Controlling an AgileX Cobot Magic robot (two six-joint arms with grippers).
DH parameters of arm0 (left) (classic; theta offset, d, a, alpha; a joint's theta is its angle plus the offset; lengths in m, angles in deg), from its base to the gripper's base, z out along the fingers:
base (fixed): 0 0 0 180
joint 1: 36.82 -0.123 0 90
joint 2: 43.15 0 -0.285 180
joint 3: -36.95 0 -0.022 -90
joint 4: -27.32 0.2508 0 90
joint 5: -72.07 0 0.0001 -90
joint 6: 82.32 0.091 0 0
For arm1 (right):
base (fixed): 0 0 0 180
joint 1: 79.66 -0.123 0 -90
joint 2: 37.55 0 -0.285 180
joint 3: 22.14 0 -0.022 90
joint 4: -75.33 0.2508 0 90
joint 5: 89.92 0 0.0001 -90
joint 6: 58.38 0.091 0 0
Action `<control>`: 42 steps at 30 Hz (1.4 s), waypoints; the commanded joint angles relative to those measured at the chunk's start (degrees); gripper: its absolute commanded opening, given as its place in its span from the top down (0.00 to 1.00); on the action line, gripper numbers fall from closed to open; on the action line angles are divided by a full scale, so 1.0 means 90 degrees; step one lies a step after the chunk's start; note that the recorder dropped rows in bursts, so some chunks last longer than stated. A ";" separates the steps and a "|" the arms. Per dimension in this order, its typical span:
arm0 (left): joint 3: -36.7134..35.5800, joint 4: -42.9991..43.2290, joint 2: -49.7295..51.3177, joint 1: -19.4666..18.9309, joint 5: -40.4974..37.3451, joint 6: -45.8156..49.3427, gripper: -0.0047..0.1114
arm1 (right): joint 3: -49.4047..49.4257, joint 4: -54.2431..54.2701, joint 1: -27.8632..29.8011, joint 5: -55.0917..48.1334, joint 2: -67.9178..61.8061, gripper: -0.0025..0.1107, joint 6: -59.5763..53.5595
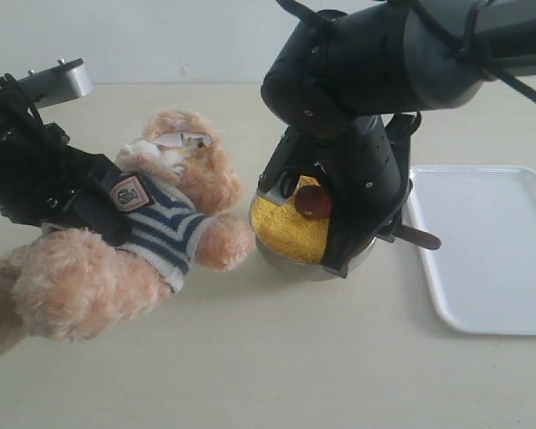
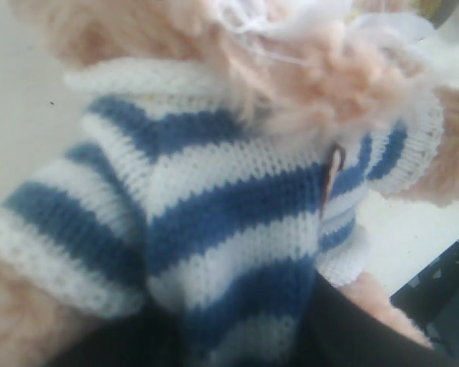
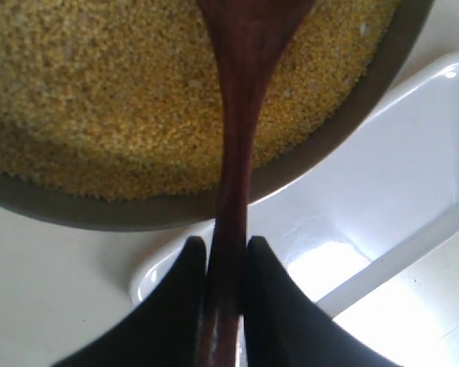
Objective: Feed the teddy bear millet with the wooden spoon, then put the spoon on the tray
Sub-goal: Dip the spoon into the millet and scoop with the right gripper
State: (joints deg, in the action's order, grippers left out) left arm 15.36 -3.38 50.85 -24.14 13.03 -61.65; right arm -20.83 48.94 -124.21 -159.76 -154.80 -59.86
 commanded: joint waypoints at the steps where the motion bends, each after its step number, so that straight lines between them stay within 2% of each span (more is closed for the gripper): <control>1: 0.0044 -0.0032 -0.0078 -0.0010 0.0067 -0.0013 0.93 | 0.0013 0.0062 -0.0008 -0.0013 0.0028 0.98 -0.0010; 42: 0.0044 -0.0032 -0.0078 -0.0010 0.0042 -0.0013 0.93 | 0.0013 0.1016 0.0004 -0.0013 0.0228 0.98 -0.0059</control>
State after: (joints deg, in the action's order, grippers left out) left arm 15.36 -3.38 50.85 -24.14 13.26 -61.65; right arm -20.83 57.79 -124.21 -159.76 -153.61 -60.57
